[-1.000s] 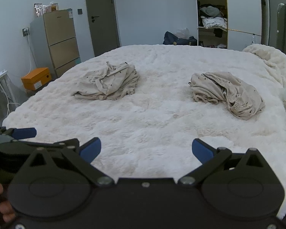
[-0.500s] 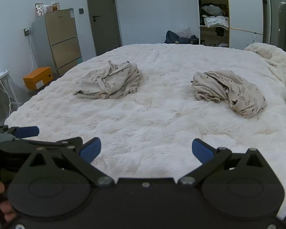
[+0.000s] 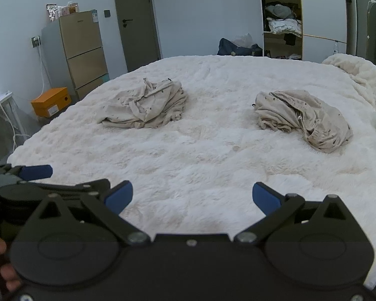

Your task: Fold clothes

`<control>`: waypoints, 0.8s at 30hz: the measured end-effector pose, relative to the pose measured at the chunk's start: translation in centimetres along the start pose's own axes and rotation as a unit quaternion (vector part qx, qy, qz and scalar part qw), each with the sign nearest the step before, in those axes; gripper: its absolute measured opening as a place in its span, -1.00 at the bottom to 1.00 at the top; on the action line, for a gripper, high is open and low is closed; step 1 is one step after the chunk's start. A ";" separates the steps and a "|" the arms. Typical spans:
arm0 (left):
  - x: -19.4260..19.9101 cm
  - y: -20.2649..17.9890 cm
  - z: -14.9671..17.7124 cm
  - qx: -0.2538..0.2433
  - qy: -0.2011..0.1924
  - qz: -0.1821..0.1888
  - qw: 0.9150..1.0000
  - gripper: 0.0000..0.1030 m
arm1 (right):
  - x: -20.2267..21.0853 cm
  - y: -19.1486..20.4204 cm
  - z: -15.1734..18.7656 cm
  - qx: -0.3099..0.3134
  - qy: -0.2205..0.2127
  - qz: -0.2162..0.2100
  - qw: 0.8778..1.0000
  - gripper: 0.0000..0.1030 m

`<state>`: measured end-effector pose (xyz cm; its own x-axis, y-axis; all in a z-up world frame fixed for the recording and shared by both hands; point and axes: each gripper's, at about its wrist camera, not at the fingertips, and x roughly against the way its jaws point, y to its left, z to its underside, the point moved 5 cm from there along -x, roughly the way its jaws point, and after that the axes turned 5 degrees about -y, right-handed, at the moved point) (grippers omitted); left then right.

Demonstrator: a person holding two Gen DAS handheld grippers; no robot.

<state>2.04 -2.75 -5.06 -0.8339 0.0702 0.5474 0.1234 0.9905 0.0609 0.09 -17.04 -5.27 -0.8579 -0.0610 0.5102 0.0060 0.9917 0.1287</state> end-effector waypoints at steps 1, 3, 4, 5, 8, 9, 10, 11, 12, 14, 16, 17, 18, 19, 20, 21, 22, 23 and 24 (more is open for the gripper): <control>0.0 0.0 0.0 0.000 0.000 0.000 1.000 1.00 | 0.0 0.0 0.0 0.001 0.000 0.000 1.000 1.00; 0.0 0.0 0.0 0.000 0.000 -0.001 1.000 1.00 | 0.0 0.1 0.0 0.001 0.000 0.000 1.000 1.00; 0.0 0.0 0.0 0.000 0.000 -0.001 1.000 1.00 | 0.0 0.1 0.0 0.002 0.001 -0.001 1.000 1.00; 0.0 0.0 0.0 -0.001 0.000 -0.001 1.000 1.00 | 0.0 0.1 0.0 0.002 0.001 -0.001 1.000 1.00; 0.0 0.0 0.0 -0.002 -0.001 -0.002 1.000 1.00 | 0.0 0.1 0.0 0.002 0.001 -0.001 1.000 1.00; 0.0 -0.1 0.0 -0.004 -0.002 -0.004 1.000 1.00 | 0.0 0.1 0.0 0.002 0.002 -0.001 1.000 1.00; 0.0 -0.1 0.0 -0.007 -0.003 -0.005 1.000 1.00 | 0.0 0.1 0.1 0.002 0.003 -0.001 1.000 1.00; 0.0 -0.1 0.0 -0.007 -0.003 -0.005 1.000 1.00 | 0.0 0.1 0.1 0.003 0.003 0.000 1.000 1.00; 0.0 -0.1 0.0 -0.008 -0.004 -0.005 1.000 1.00 | 0.0 0.1 0.1 0.003 0.004 0.001 1.000 1.00; 0.0 -0.1 0.0 -0.008 -0.004 -0.005 1.000 1.00 | 0.0 0.1 0.1 0.004 0.005 0.002 1.000 1.00; 0.0 -0.1 0.1 -0.007 -0.004 -0.006 1.000 1.00 | 0.0 0.1 0.1 0.005 0.005 0.003 1.000 1.00; 0.0 0.0 0.1 -0.007 -0.004 -0.006 1.000 1.00 | -0.1 0.1 0.1 0.005 0.004 0.005 1.000 1.00; -0.1 0.0 0.0 -0.007 -0.004 -0.006 1.000 1.00 | -0.1 0.1 0.1 0.005 0.004 0.005 1.000 1.00; 0.0 0.0 0.0 -0.007 -0.004 -0.005 1.000 1.00 | -0.1 0.1 0.2 0.006 0.004 0.005 1.000 1.00; 0.0 0.0 0.0 -0.007 -0.005 -0.005 1.000 1.00 | -0.1 0.1 0.2 0.006 0.004 0.005 1.000 1.00; 0.0 -0.1 0.0 -0.007 -0.006 -0.004 1.000 1.00 | -0.1 0.1 0.2 0.007 0.004 0.005 1.000 1.00; 0.0 -0.1 -0.1 -0.007 -0.007 -0.003 1.000 1.00 | -0.1 0.1 0.2 0.007 0.003 0.006 1.000 1.00; 0.0 -0.2 -0.1 -0.007 -0.008 -0.003 1.000 1.00 | -0.1 0.0 0.2 0.008 0.003 0.006 1.000 1.00; 0.0 -0.2 -0.1 -0.007 -0.009 -0.002 1.000 1.00 | -0.1 0.0 0.3 0.008 0.004 0.007 1.000 1.00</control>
<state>2.12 -2.94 -4.98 -0.8444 0.0686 0.5313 0.1271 0.9891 0.0744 0.06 -17.04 -5.56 -0.8538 -0.0487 0.5183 0.0090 0.9941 0.1081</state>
